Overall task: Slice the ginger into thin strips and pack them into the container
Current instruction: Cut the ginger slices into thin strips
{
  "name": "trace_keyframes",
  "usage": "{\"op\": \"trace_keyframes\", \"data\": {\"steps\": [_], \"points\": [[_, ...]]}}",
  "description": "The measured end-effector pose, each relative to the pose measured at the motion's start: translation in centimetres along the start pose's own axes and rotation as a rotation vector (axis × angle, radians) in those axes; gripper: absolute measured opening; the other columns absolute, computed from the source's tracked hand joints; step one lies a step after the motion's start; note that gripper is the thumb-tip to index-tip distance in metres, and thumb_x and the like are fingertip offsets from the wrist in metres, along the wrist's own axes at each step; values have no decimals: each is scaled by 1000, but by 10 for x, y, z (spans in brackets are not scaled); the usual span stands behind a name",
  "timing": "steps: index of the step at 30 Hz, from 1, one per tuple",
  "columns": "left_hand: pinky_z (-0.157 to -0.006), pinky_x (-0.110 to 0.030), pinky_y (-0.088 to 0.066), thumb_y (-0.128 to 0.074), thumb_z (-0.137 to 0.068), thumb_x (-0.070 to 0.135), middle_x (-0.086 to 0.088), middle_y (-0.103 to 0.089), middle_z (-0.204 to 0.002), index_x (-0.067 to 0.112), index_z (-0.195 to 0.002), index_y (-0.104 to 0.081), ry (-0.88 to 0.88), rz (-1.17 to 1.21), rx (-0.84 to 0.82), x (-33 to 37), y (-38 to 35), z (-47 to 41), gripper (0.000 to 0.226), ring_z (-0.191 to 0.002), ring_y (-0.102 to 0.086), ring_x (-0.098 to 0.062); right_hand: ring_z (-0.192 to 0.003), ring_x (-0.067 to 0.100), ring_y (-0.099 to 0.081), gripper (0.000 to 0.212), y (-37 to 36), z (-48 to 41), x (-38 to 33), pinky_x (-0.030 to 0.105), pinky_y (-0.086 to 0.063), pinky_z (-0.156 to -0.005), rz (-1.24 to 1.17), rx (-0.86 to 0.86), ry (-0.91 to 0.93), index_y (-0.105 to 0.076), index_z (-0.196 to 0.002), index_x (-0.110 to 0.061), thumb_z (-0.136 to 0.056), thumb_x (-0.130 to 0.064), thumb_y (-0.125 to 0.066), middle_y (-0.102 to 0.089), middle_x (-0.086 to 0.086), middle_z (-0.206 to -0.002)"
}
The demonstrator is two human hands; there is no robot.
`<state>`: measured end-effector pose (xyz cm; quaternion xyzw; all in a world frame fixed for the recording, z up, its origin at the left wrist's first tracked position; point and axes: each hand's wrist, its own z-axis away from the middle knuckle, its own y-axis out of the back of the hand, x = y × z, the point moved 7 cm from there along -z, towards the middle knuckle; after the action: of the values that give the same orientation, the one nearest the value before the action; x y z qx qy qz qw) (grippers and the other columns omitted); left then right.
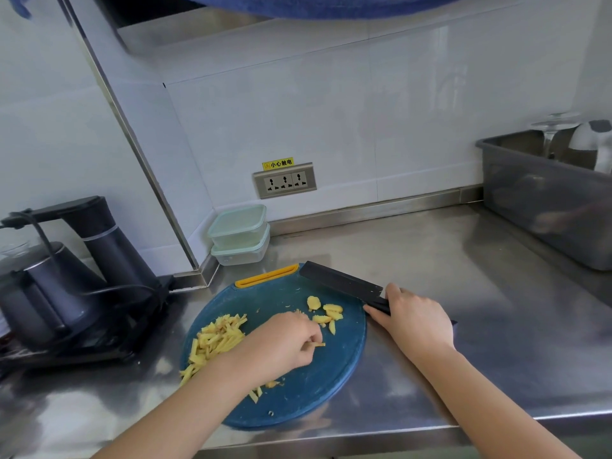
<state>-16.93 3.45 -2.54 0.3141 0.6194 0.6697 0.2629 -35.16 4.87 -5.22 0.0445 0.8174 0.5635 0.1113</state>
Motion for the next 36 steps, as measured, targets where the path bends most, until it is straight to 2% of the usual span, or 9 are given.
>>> {"op": "trace_keyframes", "data": {"steps": [4, 7, 9, 14, 16, 18, 24, 31, 36], "points": [[-83, -34, -48, -48, -89, -3, -4, -62, -107, 12, -120, -60, -133, -241, 51, 9, -12, 2, 36, -95, -59, -22, -83, 22, -64, 45, -1, 1, 1, 30, -34, -57, 0, 3, 1, -37, -91, -19, -94, -64, -31, -62, -5, -91], [-57, -18, -51, -82, -62, 2, 10, -65, -86, 22, -97, -68, -214, -180, 215, 10, -6, 12, 43, -71, -63, -6, -83, 22, -64, 45, -1, 1, 0, 30, -35, -56, 2, -1, 5, -37, -92, -19, -94, -63, -31, -62, -4, -92], [-53, -14, -48, -87, -56, 6, 13, -64, -84, 24, -93, -68, -265, -140, 271, 18, -3, 16, 45, -70, -61, -2, -83, 21, -64, 44, -1, 0, 0, 30, -35, -57, 3, -1, 5, -36, -92, -19, -95, -63, -30, -62, -4, -92], [-58, -23, -56, -81, -69, 5, 12, -68, -91, 24, -100, -68, -300, -81, 264, 15, -18, 21, 38, -77, -66, -4, -81, 22, -64, 44, -1, 1, 0, 30, -35, -56, -13, 7, 7, -36, -90, -19, -95, -63, -32, -62, -4, -90], [-66, -20, -56, -61, -87, 24, 16, -70, -94, 29, -100, -70, -287, -22, 227, 11, -15, 24, 16, -81, -66, 1, -80, 21, -64, 44, -1, 0, 0, 30, -35, -55, -8, 5, 5, -36, -91, -19, -95, -63, -32, -62, -4, -90], [-70, -15, -54, -44, -94, 40, 18, -69, -100, 31, -108, -68, -269, -6, 200, 12, -10, 26, 28, -86, -64, 3, -81, 21, -64, 44, -1, 0, 0, 30, -35, -56, -9, 1, 1, -37, -91, -19, -95, -63, -32, -62, -4, -91], [-90, -16, -45, -48, -98, 22, 13, -58, -119, 26, -127, -56, 15, 80, 389, -22, 20, -3, 31, -103, -55, 1, -83, 21, -64, 44, -1, 0, 0, 30, -34, -56, -16, -8, 1, -38, -92, -19, -94, -63, -33, -62, -4, -92], [-98, -22, -41, -50, -98, 25, 6, -61, -124, 23, -127, -61, 112, 83, 141, -42, 11, -45, 30, -110, -56, -9, -84, 21, -64, 43, 0, 0, 1, 30, -34, -57, -24, -15, -5, -36, -91, -20, -94, -62, -34, -62, -4, -93], [-82, -12, -36, -56, -95, 30, 8, -62, -125, 22, -129, -60, 113, 22, 4, -41, 15, -51, 35, -107, -58, -6, -83, 21, -64, 42, 0, 0, 0, 30, -35, -57, -42, -18, 1, -36, -91, -19, -95, -61, -34, -62, -4, -93]]}}
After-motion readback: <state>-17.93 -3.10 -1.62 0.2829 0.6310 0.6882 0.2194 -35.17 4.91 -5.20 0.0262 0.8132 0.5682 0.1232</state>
